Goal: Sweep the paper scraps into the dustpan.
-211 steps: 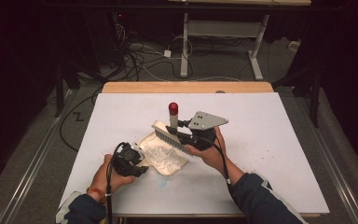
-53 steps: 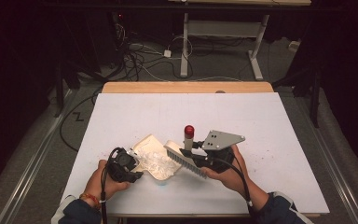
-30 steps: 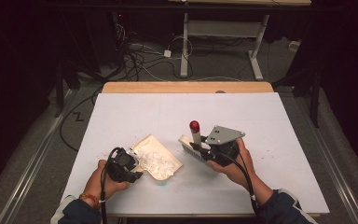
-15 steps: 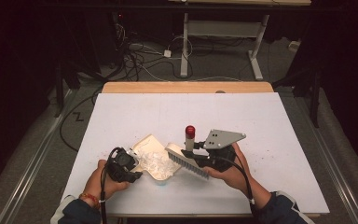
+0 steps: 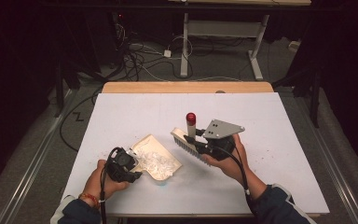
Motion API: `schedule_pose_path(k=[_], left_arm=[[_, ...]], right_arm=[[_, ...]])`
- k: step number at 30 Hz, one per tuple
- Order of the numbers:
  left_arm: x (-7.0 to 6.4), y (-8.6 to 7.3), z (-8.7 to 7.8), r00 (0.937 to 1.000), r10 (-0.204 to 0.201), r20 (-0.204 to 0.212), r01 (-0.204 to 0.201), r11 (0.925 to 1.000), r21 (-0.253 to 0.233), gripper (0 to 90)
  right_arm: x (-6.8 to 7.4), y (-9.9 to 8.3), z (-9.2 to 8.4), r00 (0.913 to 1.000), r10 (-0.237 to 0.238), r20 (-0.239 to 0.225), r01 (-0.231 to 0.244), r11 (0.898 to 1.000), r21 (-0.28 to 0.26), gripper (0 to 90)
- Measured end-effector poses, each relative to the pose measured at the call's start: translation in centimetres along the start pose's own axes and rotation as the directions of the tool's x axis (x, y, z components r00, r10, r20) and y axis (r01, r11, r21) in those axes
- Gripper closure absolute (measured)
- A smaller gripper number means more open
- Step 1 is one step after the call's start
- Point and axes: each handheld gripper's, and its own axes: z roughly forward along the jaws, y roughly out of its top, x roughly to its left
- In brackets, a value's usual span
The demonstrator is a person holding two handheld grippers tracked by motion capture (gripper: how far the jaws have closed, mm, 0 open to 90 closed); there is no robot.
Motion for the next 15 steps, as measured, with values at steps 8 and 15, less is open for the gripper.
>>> schedule_pose_path(k=[8, 15], left_arm=[[0.0, 0.0, 0.0, 1.0, 0.003, 0.002, -0.003, 1.0, 0.001, 63.3], [0.1, 0.0, 0.0, 1.0, -0.001, 0.008, 0.001, 1.0, -0.001, 63.3]], right_arm=[[-1.8, 0.8, 4.6, 0.9935, -0.053, 0.101, 0.05, 0.998, 0.032, 70.9], [-3.0, -0.2, 7.7, 0.9981, -0.043, 0.045, 0.04, 0.997, 0.064, 71.0]])
